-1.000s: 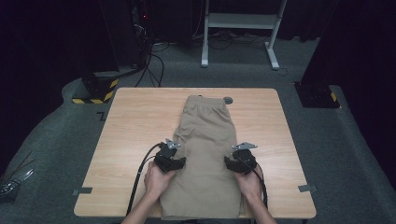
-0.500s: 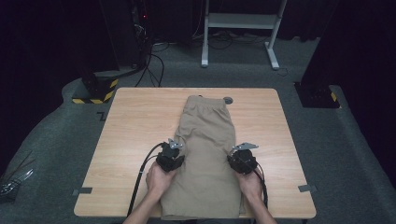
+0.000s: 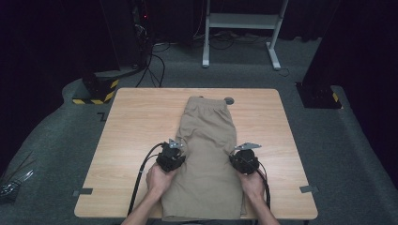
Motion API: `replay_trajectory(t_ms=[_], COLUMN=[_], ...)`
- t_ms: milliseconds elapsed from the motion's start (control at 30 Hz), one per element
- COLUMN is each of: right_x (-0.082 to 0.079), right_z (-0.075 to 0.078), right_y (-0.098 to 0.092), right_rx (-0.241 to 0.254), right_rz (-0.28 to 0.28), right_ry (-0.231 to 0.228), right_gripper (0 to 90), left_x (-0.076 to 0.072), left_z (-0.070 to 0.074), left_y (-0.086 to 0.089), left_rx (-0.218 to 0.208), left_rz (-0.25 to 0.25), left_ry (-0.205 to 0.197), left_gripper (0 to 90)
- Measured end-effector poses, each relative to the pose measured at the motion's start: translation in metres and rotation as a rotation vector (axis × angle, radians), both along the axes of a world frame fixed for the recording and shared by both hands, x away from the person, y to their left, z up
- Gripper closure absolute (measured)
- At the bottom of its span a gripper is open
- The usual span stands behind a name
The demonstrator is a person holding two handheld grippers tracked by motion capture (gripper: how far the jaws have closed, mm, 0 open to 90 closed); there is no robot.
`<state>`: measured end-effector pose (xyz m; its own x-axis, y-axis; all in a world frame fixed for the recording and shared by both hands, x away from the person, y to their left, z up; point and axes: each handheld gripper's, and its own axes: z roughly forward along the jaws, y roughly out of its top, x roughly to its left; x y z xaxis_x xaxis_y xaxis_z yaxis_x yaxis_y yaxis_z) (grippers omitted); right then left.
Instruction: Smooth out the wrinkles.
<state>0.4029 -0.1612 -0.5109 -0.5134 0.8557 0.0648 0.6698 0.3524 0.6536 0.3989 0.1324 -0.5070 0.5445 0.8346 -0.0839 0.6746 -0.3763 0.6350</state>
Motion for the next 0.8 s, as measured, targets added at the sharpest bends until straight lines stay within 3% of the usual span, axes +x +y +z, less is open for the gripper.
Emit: replay_trajectory(t_ms=[400,800], right_x=[-0.003,-0.007], right_z=[0.004,0.012], right_y=[-0.008,-0.013], right_rx=[0.042,0.073], right_rz=[0.023,0.030], right_ry=[-0.011,-0.037], right_gripper=[86.7,86.8], left_x=[-0.006,-0.008], left_z=[0.010,0.018], left_y=[0.007,0.011], left_rx=[-0.092,-0.140], left_rz=[-0.026,-0.044], left_ry=[-0.026,-0.054], left_gripper=[86.6,86.7])
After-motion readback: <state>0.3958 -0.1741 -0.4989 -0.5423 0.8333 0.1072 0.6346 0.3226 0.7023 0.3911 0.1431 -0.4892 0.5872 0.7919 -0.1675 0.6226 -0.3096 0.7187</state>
